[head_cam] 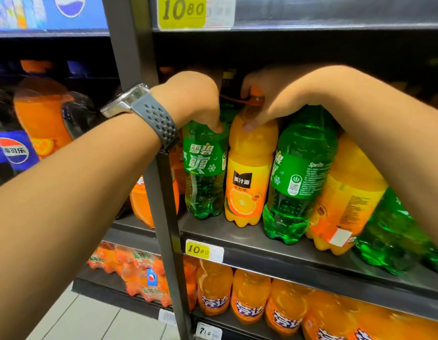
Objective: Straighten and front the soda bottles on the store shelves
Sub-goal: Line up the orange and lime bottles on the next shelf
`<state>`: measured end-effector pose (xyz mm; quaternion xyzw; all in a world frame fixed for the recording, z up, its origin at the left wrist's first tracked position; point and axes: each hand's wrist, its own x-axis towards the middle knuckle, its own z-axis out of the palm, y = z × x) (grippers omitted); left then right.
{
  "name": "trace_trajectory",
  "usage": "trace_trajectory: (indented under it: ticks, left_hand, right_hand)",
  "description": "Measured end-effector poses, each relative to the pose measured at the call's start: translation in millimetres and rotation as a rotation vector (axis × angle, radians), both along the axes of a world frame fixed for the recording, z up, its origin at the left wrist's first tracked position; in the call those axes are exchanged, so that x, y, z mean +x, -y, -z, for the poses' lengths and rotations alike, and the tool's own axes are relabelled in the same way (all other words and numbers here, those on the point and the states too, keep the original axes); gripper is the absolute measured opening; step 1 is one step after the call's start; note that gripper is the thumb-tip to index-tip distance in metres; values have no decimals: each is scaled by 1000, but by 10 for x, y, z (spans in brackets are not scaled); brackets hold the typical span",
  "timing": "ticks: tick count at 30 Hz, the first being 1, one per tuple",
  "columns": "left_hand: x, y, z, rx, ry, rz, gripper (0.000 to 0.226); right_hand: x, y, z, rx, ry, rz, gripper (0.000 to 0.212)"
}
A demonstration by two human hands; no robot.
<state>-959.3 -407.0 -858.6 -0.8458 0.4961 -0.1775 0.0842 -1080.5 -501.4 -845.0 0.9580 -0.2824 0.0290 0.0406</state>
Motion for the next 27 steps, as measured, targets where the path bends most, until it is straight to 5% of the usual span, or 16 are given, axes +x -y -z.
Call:
trace_trajectory:
  ticks: [6,14,19,24,27]
  left_hand:
    - [94,109,98,-37,-28,22,77]
    - [112,119,133,-69,-16,30,75]
    - [147,121,112,-99,-66,78,88]
    - [64,83,66,-74,-152,56,88]
    - [-33,-71,92,-128,53,51,74]
  right_hand:
    - [21,-15,32,116,-139,208,84]
    - [-50,-154,52,-78,-198,146,82]
    - [-482,-73,-21,-157,193,-27,70]
    - [-1140,205,-43,-167,269,145,63]
    - [-1490,366,-49,-135,298,231,70]
